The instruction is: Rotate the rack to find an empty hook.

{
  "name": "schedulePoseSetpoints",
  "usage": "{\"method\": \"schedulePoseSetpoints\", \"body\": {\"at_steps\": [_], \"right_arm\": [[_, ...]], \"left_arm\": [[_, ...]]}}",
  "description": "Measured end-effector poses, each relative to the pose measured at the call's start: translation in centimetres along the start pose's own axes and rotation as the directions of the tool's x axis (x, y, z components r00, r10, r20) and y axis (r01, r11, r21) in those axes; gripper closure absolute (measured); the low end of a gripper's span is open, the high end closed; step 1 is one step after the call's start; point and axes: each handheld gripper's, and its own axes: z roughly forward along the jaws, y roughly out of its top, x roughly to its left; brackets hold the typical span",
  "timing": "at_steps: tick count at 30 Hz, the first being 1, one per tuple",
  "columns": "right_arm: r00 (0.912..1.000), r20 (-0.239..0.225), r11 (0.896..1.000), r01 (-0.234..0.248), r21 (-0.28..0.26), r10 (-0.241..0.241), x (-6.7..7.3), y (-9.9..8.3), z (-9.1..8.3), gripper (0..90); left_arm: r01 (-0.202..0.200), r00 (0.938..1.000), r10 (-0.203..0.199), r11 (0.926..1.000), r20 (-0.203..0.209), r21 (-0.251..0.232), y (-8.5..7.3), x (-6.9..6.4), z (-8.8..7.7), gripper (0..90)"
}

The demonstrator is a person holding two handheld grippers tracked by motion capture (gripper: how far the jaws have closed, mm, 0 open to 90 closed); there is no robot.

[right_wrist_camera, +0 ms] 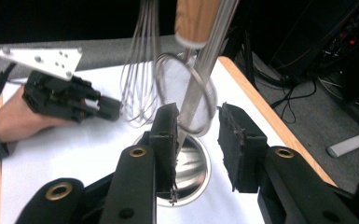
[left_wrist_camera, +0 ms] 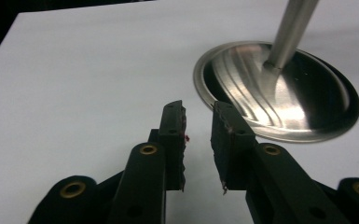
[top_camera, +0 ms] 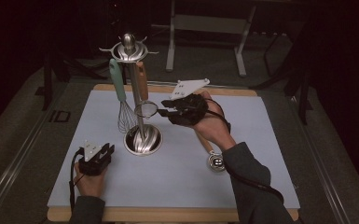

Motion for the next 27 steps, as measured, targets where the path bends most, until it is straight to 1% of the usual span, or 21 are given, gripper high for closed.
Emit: {"method": "schedulePoseSetpoints", "body": {"at_steps": [2, 3, 4, 5, 6, 8, 10, 12, 14, 15, 17, 19, 20, 21, 24, 25, 27], "right_arm": [[1.0000, 0.002, 1.000, 0.002, 0.005, -0.002, -0.1, -0.4, 0.0, 66.9], [1.0000, 0.002, 1.000, 0.002, 0.005, -0.002, -0.1, -0.4, 0.0, 66.9], [1.0000, 0.003, 1.000, -0.004, 0.008, 0.003, -0.2, -0.6, -0.1, 66.9], [0.9999, 0.005, 1.000, -0.012, 0.016, 0.012, -0.3, -1.0, -0.1, 67.0], [0.9998, 0.005, 1.000, -0.018, 0.020, 0.018, -0.4, -1.2, -0.1, 67.0], [0.9998, 0.004, 0.999, -0.022, 0.029, 0.022, -0.5, -1.7, 0.0, 67.0], [0.9995, 0.001, 0.999, -0.033, 0.032, 0.033, -0.6, -2.3, 0.0, 67.0], [0.9991, -0.002, 0.998, -0.041, 0.037, 0.041, -0.7, -2.8, 0.1, 66.9], [0.9988, -0.003, 0.998, -0.048, 0.049, 0.048, -0.7, -3.4, 0.2, 66.9], [0.9990, -0.005, 0.997, -0.045, 0.055, 0.045, -0.7, -3.6, 0.3, 66.9], [0.9986, -0.004, 0.996, -0.052, 0.071, 0.052, -0.6, -4.2, 0.5, 66.3], [0.9985, -0.006, 0.995, -0.054, 0.079, 0.054, -0.6, -4.8, 0.6, 65.3], [0.9985, -0.005, 0.995, -0.054, 0.086, 0.055, -0.6, -5.2, 0.7, 64.8], [0.9985, -0.002, 0.994, -0.055, 0.093, 0.055, -0.6, -5.5, 0.8, 64.5], [0.9981, 0.005, 0.992, -0.062, 0.113, 0.062, -0.5, -6.6, 1.0, 63.8], [0.9977, 0.008, 0.991, -0.068, 0.116, 0.067, -0.4, -7.0, 1.2, 63.9], [0.9967, 0.009, 0.989, -0.081, 0.125, 0.080, -0.4, -7.9, 1.5, 63.9]], "left_arm": [[0.016, 0.9997, -0.016, 0.9999, -0.019, 0.000, 0.0, 0.1, -0.1, 77.3], [0.016, 0.9997, -0.016, 0.9999, -0.019, 0.000, 0.0, 0.1, -0.1, 77.3], [0.041, 0.9984, -0.041, 0.9991, -0.039, -0.009, 0.1, 0.1, -0.3, 77.3], [0.050, 0.9977, -0.050, 0.9987, -0.046, -0.014, 0.1, 0.1, -0.4, 77.8], [0.058, 0.9973, -0.059, 0.9981, -0.043, -0.021, 0.2, 0.1, -0.5, 78.4], [0.055, 0.9978, -0.056, 0.9978, -0.034, -0.036, 0.5, 0.0, -0.8, 79.1], [0.046, 0.9987, -0.047, 0.9975, -0.020, -0.053, 1.0, -0.3, -1.2, 79.3], [0.040, 0.9992, -0.040, 0.9959, 0.002, -0.081, 1.7, -0.5, -1.6, 79.8], [0.039, 0.9986, -0.034, 0.9933, 0.041, -0.109, 2.3, -0.7, -2.1, 82.3], [0.036, 0.9981, -0.029, 0.9921, 0.055, -0.120, 2.7, -0.9, -2.4, 84.0], [0.038, 0.9954, -0.025, 0.9889, 0.093, -0.143, 3.3, -1.1, -2.9, 86.4], [0.046, 0.9927, -0.026, 0.9839, 0.118, -0.173, 4.0, -1.4, -3.4, 89.9], [0.044, 0.9914, -0.019, 0.9814, 0.130, -0.187, 4.4, -1.5, -3.7, 90.0], [0.047, 0.9891, -0.017, 0.9777, 0.146, -0.205, 4.8, -1.7, -4.0, 90.0], [0.044, 0.9850, 0.001, 0.9652, 0.173, -0.258, 6.1, -2.1, -4.9, 90.0], [0.046, 0.9825, 0.007, 0.9594, 0.186, -0.278, 6.6, -2.2, -5.2, 90.0], [0.041, 0.9794, 0.027, 0.9452, 0.200, -0.324, 7.5, -2.5, -5.8, 90.0]]}}
